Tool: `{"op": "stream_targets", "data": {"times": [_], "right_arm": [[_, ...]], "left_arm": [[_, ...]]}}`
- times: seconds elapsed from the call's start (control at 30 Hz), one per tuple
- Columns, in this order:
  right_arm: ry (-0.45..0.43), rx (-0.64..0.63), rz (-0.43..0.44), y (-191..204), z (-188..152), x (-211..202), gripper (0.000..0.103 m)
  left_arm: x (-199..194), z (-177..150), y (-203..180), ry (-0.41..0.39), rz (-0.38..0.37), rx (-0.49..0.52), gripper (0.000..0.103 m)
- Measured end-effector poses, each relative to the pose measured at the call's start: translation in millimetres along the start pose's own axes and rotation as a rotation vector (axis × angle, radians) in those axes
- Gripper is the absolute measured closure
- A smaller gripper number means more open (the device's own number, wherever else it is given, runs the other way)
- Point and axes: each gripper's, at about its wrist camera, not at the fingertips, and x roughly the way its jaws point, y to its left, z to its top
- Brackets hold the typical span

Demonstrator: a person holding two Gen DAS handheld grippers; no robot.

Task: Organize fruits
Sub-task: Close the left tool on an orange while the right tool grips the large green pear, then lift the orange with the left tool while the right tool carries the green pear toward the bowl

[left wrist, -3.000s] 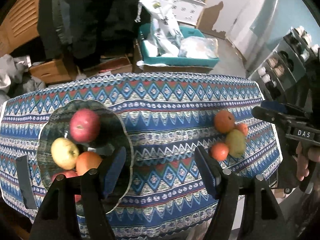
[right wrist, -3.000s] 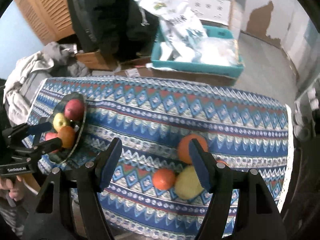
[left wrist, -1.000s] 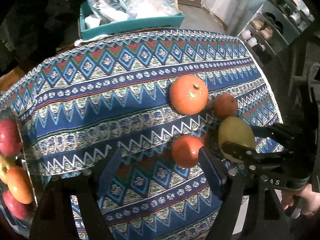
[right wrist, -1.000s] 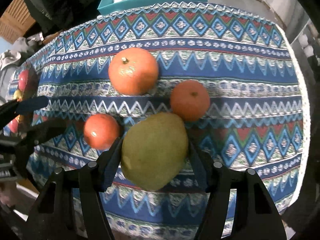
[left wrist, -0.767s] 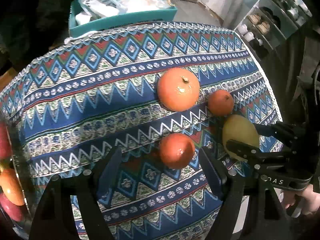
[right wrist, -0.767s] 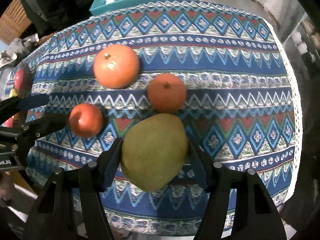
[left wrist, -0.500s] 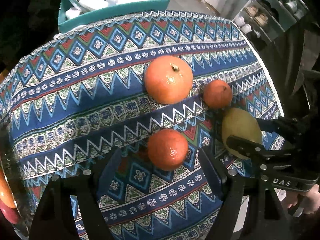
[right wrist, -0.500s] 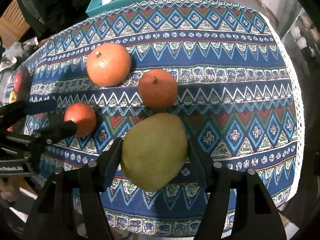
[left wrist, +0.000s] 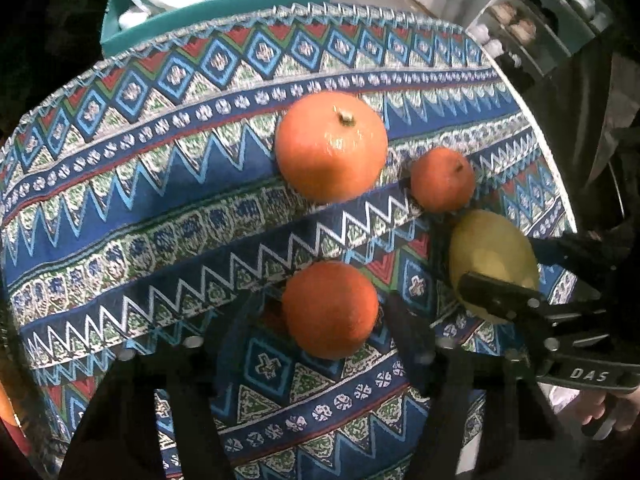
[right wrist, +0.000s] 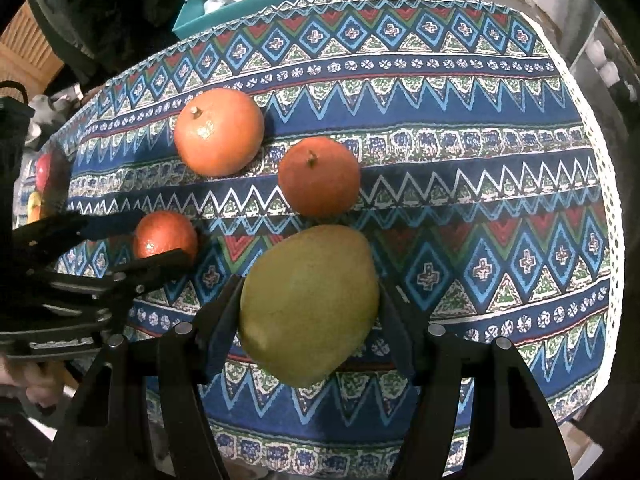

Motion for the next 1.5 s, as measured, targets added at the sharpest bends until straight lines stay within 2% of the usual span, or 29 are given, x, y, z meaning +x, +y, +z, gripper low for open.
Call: {"op": "stream_targets", "data": {"times": [0.1, 0.43, 0.8, 1.5], "right_arm": [[0.001, 0.003, 0.004, -0.2, 0.1, 0.7, 0.037], [-0.027, -0.022, -0.009, 3.5, 0.2, -0.9, 0.038], [-0.083, -0.064, -0.009, 27.4, 8.3, -15.2, 0.038], [-0.198, -0.156, 0.044, 84.2, 21.7, -54.2, 0.038]], "left_arm": [[4.1, -2.0, -2.2, 0.005, -0.028, 0.007, 0.055], [-15.1, -3.5, -4.5, -0.058, 0.008, 0.033, 0.056], [-51.5, -15.9, 2.2, -0.123, 0.051, 0.059, 0.056], [-113.3, -37.2, 42.4, -0.216, 0.062, -0.047, 0.057]]}}
